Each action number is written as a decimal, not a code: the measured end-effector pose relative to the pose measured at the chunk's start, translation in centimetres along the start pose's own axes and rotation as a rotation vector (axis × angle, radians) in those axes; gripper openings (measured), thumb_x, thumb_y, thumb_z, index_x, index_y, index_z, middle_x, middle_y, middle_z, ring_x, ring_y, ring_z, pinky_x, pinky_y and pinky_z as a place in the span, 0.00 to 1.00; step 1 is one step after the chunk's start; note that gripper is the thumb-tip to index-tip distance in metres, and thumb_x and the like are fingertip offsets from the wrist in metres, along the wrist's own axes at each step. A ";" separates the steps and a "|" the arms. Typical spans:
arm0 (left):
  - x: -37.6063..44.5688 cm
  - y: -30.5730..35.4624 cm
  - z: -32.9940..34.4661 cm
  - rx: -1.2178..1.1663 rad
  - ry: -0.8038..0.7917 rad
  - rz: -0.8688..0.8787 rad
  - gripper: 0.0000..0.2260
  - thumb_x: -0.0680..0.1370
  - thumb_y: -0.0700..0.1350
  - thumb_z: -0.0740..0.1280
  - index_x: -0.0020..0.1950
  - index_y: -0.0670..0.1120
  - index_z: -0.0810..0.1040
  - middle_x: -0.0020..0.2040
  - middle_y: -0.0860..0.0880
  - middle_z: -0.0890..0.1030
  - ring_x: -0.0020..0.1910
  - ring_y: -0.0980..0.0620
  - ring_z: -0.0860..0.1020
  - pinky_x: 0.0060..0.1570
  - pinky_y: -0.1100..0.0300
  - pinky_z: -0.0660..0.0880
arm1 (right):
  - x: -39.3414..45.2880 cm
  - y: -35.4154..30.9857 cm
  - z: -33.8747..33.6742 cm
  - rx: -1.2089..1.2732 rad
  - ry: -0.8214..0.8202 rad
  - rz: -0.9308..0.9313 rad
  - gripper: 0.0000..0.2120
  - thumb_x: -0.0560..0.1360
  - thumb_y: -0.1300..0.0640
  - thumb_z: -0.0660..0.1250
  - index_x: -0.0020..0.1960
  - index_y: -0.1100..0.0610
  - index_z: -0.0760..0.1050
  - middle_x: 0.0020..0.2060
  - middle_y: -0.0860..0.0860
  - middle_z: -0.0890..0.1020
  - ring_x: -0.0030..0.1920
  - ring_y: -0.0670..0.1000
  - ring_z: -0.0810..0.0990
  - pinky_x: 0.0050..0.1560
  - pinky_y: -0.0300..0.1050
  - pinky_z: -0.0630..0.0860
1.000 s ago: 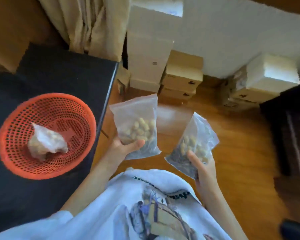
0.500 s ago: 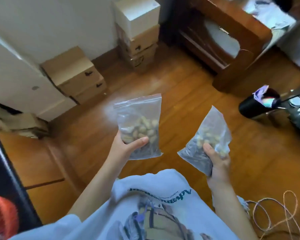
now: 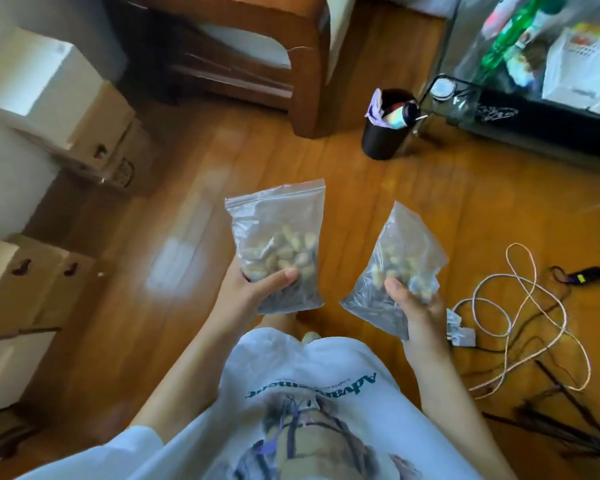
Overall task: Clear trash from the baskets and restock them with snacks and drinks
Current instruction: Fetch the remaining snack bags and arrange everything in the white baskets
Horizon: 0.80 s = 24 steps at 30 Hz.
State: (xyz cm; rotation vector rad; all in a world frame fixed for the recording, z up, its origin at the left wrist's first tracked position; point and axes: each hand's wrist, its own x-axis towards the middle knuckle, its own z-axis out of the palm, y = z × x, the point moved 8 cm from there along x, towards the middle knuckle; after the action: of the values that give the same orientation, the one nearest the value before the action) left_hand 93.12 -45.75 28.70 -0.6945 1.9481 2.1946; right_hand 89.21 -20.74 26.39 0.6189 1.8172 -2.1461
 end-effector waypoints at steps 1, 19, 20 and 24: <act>1.7 0.4 1.0 0.011 -0.025 -0.006 0.17 0.66 0.43 0.73 0.53 0.51 0.76 0.43 0.58 0.85 0.42 0.60 0.84 0.36 0.71 0.76 | 1.0 -0.4 -0.5 0.015 0.032 0.004 0.32 0.54 0.50 0.75 0.57 0.58 0.77 0.42 0.46 0.85 0.43 0.46 0.84 0.38 0.37 0.79; 30.0 13.7 19.2 0.177 -0.505 -0.004 0.24 0.66 0.45 0.73 0.61 0.46 0.74 0.48 0.52 0.85 0.47 0.53 0.83 0.39 0.65 0.78 | 18.5 -14.1 -4.8 0.130 0.452 -0.163 0.14 0.58 0.55 0.77 0.42 0.43 0.82 0.38 0.42 0.86 0.42 0.43 0.84 0.38 0.35 0.79; 30.6 13.8 20.5 0.188 -0.536 -0.012 0.24 0.66 0.44 0.73 0.61 0.46 0.74 0.48 0.51 0.85 0.47 0.52 0.83 0.40 0.64 0.78 | 18.8 -14.3 -5.5 0.135 0.482 -0.165 0.15 0.59 0.57 0.77 0.42 0.41 0.82 0.38 0.41 0.85 0.41 0.42 0.84 0.37 0.34 0.79; 32.7 14.0 26.3 0.237 -0.654 -0.032 0.23 0.67 0.42 0.73 0.60 0.45 0.74 0.50 0.50 0.84 0.49 0.50 0.83 0.42 0.64 0.78 | 19.9 -14.5 -9.2 0.207 0.632 -0.135 0.14 0.60 0.54 0.74 0.46 0.48 0.81 0.41 0.44 0.86 0.45 0.46 0.84 0.41 0.37 0.80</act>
State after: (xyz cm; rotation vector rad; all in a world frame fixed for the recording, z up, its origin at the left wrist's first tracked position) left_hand 52.10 -29.32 29.49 0.0372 1.7659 1.8035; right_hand 66.48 -7.62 28.33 1.3902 1.9710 -2.4320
